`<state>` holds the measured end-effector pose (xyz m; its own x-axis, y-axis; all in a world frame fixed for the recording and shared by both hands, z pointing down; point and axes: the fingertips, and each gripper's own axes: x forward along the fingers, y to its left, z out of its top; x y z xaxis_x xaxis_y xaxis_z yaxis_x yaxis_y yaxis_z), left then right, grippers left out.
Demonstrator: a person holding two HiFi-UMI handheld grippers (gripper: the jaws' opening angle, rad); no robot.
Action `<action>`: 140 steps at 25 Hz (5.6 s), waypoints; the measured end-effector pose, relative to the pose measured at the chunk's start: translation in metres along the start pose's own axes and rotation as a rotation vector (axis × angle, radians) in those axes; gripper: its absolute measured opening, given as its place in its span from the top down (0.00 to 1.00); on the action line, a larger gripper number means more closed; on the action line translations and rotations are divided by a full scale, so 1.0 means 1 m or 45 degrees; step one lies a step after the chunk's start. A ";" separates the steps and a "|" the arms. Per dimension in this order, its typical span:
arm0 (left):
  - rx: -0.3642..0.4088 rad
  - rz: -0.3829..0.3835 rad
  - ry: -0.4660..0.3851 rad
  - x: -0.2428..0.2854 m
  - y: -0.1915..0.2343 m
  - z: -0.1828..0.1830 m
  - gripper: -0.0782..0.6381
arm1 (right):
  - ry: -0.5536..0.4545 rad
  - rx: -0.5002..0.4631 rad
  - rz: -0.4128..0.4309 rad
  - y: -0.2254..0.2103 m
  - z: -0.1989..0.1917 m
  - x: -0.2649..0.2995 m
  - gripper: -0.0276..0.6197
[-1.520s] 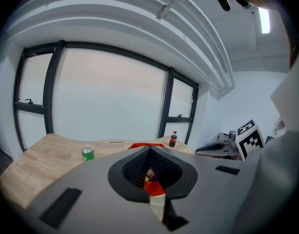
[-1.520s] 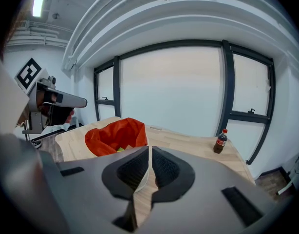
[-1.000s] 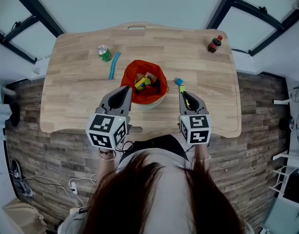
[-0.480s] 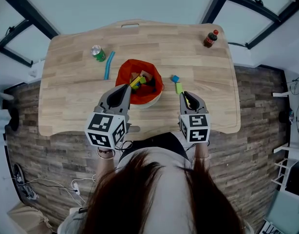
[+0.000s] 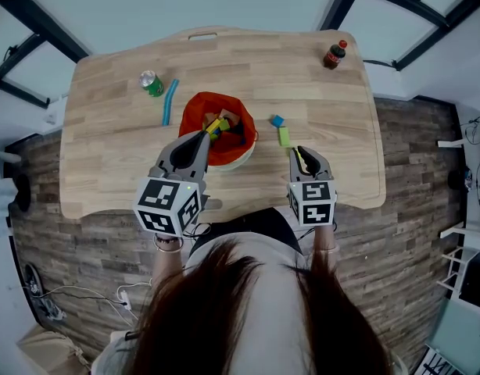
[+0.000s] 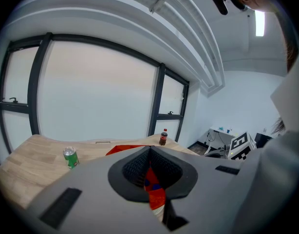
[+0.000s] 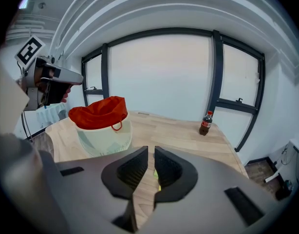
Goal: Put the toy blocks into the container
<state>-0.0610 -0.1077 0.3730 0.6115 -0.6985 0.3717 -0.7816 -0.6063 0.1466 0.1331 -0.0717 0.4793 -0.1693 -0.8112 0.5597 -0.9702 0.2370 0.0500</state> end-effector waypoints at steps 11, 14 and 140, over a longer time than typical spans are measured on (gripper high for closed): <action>0.017 -0.009 0.028 0.008 -0.009 -0.001 0.88 | 0.057 0.003 -0.004 -0.011 -0.023 0.009 0.88; 0.021 -0.006 0.040 0.011 -0.010 -0.002 0.88 | 0.074 0.001 -0.003 -0.014 -0.029 0.012 0.88; 0.093 0.127 0.179 0.008 -0.016 -0.013 0.88 | 0.285 0.190 0.088 -0.026 -0.113 0.077 0.72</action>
<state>-0.0451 -0.0991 0.3860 0.5041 -0.6996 0.5065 -0.8234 -0.5663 0.0373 0.1652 -0.0796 0.6145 -0.2097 -0.6536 0.7272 -0.9752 0.1931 -0.1077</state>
